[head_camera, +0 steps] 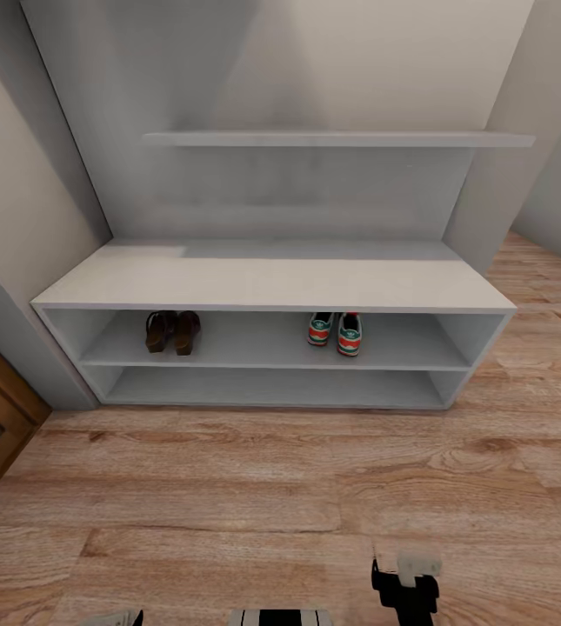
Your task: Pick up the two gym shoes and the two sandals from the corridor floor and place them onto the hallstand (shoe rack) in the corridor, making sure they are on the rack and not on the floor. Arrange them so the two gym shoes are next to each other and the two sandals are next to each other.
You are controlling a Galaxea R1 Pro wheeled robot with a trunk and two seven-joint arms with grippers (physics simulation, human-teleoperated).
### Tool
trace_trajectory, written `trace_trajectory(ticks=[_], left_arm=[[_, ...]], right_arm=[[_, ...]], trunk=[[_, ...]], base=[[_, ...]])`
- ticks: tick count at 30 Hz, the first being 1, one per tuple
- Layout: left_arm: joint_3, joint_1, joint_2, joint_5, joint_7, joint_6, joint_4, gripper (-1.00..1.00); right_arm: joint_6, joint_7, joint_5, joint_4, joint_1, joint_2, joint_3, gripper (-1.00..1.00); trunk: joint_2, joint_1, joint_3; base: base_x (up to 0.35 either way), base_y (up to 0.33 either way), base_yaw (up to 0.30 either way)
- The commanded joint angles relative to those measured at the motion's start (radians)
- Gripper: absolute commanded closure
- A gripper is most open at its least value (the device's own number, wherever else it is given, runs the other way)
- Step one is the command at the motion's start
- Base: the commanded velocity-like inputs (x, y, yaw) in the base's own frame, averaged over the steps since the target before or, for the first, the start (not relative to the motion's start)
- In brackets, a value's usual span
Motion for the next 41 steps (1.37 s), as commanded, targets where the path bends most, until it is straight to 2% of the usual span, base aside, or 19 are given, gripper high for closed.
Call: trace_trajectory(ticks=[1, 24, 30, 41], left_arm=[[0.006, 0.000, -0.001, 0.005, -0.010, -0.002, 0.001, -1.00], [0.006, 0.000, 0.001, 0.002, -0.011, -0.002, 0.002, -1.00], [0.006, 0.000, 0.001, 0.002, -0.012, -0.002, 0.002, -1.00], [0.006, 0.000, 0.002, 0.002, -0.008, -0.002, 0.003, -1.00]], right_arm=[[-0.002, -0.005, 0.011, 0.001, 0.002, 0.000, -0.007, -1.00], [0.001, -0.007, 0.009, 0.001, 0.027, 0.002, -0.007, -1.00], [0.006, -0.007, 0.009, 0.002, 0.073, 0.002, -0.007, -1.00], [0.006, -0.007, 0.009, 0.002, 0.088, 0.003, -0.007, -1.00]], trunk=[[0.000, 0.000, -0.001], [0.000, 0.000, -0.001], [0.000, 0.000, -0.001], [0.000, 0.000, -0.001]], base=[[0.000, 0.000, 0.000], [0.000, 0.000, 0.000], [0.000, 0.000, 0.000], [0.000, 0.000, 0.000]])
